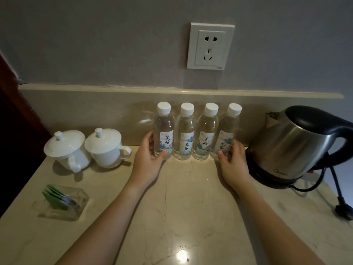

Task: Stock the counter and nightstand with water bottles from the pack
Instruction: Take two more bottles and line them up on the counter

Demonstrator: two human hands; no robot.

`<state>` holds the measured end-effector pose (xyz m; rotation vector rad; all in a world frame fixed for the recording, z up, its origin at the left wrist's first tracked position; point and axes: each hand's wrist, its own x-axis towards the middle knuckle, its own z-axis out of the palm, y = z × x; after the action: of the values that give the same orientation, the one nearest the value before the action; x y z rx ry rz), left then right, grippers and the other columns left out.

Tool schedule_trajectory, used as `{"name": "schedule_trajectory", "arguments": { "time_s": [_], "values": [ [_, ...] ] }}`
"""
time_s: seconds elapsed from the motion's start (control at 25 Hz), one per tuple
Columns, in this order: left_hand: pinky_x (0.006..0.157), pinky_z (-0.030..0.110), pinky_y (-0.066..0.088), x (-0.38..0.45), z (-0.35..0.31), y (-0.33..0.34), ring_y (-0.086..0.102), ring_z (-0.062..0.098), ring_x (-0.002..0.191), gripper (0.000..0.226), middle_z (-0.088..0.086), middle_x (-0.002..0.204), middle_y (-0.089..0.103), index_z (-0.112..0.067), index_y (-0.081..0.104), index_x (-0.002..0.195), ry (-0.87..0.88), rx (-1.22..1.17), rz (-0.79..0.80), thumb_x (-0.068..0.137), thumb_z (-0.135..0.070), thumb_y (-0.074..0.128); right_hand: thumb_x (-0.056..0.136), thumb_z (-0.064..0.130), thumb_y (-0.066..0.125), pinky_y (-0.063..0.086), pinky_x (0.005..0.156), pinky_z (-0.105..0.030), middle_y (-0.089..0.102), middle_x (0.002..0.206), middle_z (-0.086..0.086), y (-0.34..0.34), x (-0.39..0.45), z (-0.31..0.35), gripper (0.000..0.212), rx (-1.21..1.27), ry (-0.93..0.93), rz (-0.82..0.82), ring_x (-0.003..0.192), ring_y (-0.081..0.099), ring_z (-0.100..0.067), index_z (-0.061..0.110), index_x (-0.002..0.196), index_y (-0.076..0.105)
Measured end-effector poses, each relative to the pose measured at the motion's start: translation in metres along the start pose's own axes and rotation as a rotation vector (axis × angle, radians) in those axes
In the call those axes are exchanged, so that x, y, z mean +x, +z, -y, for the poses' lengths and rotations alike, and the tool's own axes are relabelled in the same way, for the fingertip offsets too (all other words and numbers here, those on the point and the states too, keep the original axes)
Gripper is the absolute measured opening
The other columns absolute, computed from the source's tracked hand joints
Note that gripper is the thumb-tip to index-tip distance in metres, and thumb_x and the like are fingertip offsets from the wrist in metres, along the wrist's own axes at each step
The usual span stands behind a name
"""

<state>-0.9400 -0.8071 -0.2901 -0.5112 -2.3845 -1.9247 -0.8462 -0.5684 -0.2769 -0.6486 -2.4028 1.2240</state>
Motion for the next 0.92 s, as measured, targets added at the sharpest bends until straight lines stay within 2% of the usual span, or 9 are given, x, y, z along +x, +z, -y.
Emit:
{"name": "schedule_trajectory", "arguments": {
  "time_s": [0.08, 0.16, 0.28, 0.4, 0.64, 0.76, 0.84, 0.92],
  "values": [
    [0.1, 0.039, 0.052, -0.001, 0.002, 0.001, 0.06, 0.009, 0.117, 0.054, -0.007, 0.128, 0.058, -0.026, 0.048, 0.133, 0.003, 0.037, -0.009, 0.086, -0.016, 0.072, 0.097, 0.023, 0.059, 0.042, 0.11, -0.042, 0.041, 0.149, 0.0, -0.001, 0.001, 0.0, 0.056, -0.006, -0.002, 0.007, 0.132, 0.048, -0.02, 0.018, 0.148, 0.037],
    [0.099, 0.04, 0.052, 0.0, 0.001, 0.003, 0.058, 0.011, 0.114, 0.053, -0.006, 0.124, 0.049, -0.029, 0.05, 0.128, 0.016, 0.135, -0.033, 0.082, -0.025, 0.077, 0.094, 0.027, 0.064, 0.043, 0.111, -0.043, 0.042, 0.148, 0.001, -0.002, 0.002, 0.001, 0.062, 0.015, 0.014, 0.03, 0.132, 0.047, -0.018, 0.02, 0.148, 0.036],
    [0.093, 0.033, 0.052, -0.002, -0.007, 0.014, 0.056, 0.012, 0.109, 0.079, -0.005, 0.121, 0.044, -0.022, 0.047, 0.126, -0.004, 0.264, -0.056, 0.062, -0.043, 0.089, 0.079, 0.038, 0.079, 0.044, 0.105, -0.036, 0.042, 0.145, 0.002, 0.001, 0.0, 0.007, 0.084, 0.055, 0.028, 0.032, 0.129, 0.047, -0.016, 0.021, 0.148, 0.033],
    [0.088, 0.032, 0.051, -0.001, -0.009, 0.028, 0.054, 0.018, 0.114, 0.102, 0.001, 0.126, 0.044, -0.015, 0.038, 0.132, -0.028, 0.387, -0.108, 0.053, -0.056, 0.088, 0.067, 0.04, 0.088, 0.043, 0.099, -0.032, 0.041, 0.144, 0.002, 0.008, -0.001, 0.014, 0.103, 0.095, 0.064, -0.013, 0.129, 0.045, -0.016, 0.019, 0.148, 0.029],
    [0.089, 0.034, 0.052, 0.0, -0.008, 0.033, 0.055, 0.019, 0.114, 0.101, 0.001, 0.124, 0.048, -0.014, 0.038, 0.131, -0.07, 0.389, -0.157, 0.054, -0.054, 0.089, 0.068, 0.037, 0.088, 0.041, 0.096, -0.028, 0.041, 0.144, -0.001, 0.007, 0.003, 0.007, 0.1, 0.14, 0.031, 0.002, 0.127, 0.046, -0.016, 0.017, 0.147, 0.029],
    [0.095, 0.036, 0.051, -0.001, -0.013, 0.034, 0.054, 0.018, 0.118, 0.101, 0.0, 0.126, 0.047, -0.018, 0.035, 0.133, -0.093, 0.351, -0.158, 0.054, -0.049, 0.091, 0.068, 0.038, 0.088, 0.041, 0.104, -0.034, 0.034, 0.149, -0.001, 0.008, 0.005, 0.005, 0.107, 0.159, 0.014, 0.032, 0.134, 0.042, -0.019, 0.018, 0.151, 0.023],
    [0.102, 0.037, 0.047, -0.006, -0.019, 0.033, 0.048, 0.018, 0.124, 0.106, 0.0, 0.134, 0.04, -0.022, 0.032, 0.139, -0.101, 0.329, -0.167, 0.055, -0.047, 0.091, 0.065, 0.042, 0.089, 0.035, 0.115, -0.042, 0.019, 0.159, -0.001, 0.004, 0.006, 0.003, 0.121, 0.171, 0.043, 0.067, 0.145, 0.03, -0.022, 0.02, 0.156, 0.012],
    [0.108, 0.041, 0.044, -0.021, -0.03, 0.025, 0.043, 0.019, 0.131, 0.111, 0.003, 0.145, 0.034, -0.022, 0.026, 0.146, -0.161, 0.301, -0.241, 0.058, -0.05, 0.089, 0.064, 0.045, 0.089, 0.028, 0.119, -0.047, 0.006, 0.163, 0.004, -0.001, -0.004, 0.005, 0.128, 0.202, 0.089, 0.065, 0.149, 0.019, -0.025, 0.021, 0.157, 0.005]
  ]
}}
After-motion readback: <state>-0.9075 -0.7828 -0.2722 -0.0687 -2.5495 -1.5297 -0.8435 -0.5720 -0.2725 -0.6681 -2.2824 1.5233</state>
